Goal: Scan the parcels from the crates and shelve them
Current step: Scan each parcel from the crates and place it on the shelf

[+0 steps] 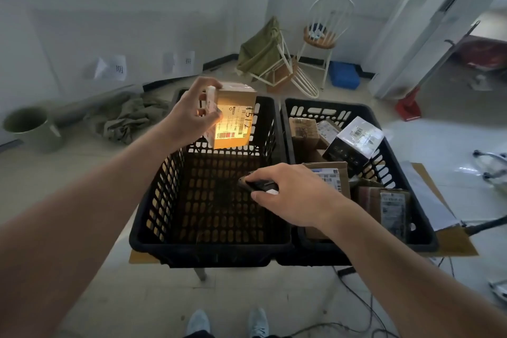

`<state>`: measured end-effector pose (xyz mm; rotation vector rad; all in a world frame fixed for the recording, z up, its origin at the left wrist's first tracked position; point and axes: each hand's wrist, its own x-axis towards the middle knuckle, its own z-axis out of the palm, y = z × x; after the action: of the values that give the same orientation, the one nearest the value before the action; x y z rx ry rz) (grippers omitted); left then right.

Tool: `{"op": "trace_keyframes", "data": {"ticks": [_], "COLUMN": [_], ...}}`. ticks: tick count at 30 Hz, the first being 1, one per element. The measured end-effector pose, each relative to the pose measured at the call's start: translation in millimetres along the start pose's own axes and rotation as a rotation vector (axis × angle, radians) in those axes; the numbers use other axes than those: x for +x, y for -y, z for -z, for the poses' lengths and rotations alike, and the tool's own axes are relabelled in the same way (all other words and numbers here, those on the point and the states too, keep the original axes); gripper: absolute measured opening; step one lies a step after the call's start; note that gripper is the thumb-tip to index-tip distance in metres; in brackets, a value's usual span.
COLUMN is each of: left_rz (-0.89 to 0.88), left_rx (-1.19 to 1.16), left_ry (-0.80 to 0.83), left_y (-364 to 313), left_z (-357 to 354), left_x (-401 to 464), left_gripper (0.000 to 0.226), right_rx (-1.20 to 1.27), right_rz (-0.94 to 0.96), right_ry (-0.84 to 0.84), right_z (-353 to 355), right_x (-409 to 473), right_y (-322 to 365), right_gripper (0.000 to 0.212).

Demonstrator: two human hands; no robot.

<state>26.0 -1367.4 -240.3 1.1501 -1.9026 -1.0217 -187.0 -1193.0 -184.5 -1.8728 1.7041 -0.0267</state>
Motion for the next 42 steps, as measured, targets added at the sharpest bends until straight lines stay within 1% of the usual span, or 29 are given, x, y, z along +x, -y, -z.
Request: {"op": "trace_keyframes", "data": {"ticks": [3, 6, 9, 16, 18, 20, 24, 29, 33, 42], "left_rz": [-0.03, -0.018, -0.027, -0.017, -0.01, -0.006, 0.009, 0.008, 0.019, 0.035], "left_rx": [-0.03, -0.05, -0.023, -0.054, -0.062, -0.066, -0.087, -0.077, -0.102, -0.104], "left_ry": [0.019, 0.025, 0.027, 0.045, 0.048, 0.053, 0.07, 0.068, 0.087, 0.084], "left_y": [-1.1, -2.9, -3.5, -5.8, -6.5, -7.0, -7.4, -4.6, -2.2, -1.6], "left_z": [5.4, 10.4, 14.1, 20.4, 22.0, 23.7, 26.8, 30.0, 31.5, 36.5], "left_x": [1.4, 1.1, 0.9, 0.0, 0.0, 0.0, -1.2, -2.5, -3.7, -4.7], "left_gripper": [0.045, 0.045, 0.045, 0.047, 0.048, 0.048, 0.048, 0.048, 0.048, 0.049], "right_rx": [-0.017, -0.016, 0.014, 0.179, 0.178, 0.11, -0.156, -0.326, -0.364, -0.344], "right_rz": [-0.015, -0.035, -0.043, -0.078, -0.086, -0.091, -0.134, -0.165, -0.15, -0.158], "right_ry": [-0.03, -0.072, -0.098, -0.083, -0.061, -0.048, -0.032, -0.02, -0.04, -0.084], "right_z": [0.8, 3.7, 6.3, 10.5, 13.1, 14.0, 10.6, 7.0, 2.1, -4.3], "right_x": [2.7, 4.6, 4.1, 6.4, 7.4, 9.2, 14.7, 12.9, 13.0, 20.6], "right_y": [2.2, 6.1, 10.4, 18.6, 21.3, 24.0, 26.8, 31.6, 38.1, 40.9], "right_gripper": [0.04, 0.04, 0.038, 0.037, 0.036, 0.036, 0.035, 0.034, 0.036, 0.039]}}
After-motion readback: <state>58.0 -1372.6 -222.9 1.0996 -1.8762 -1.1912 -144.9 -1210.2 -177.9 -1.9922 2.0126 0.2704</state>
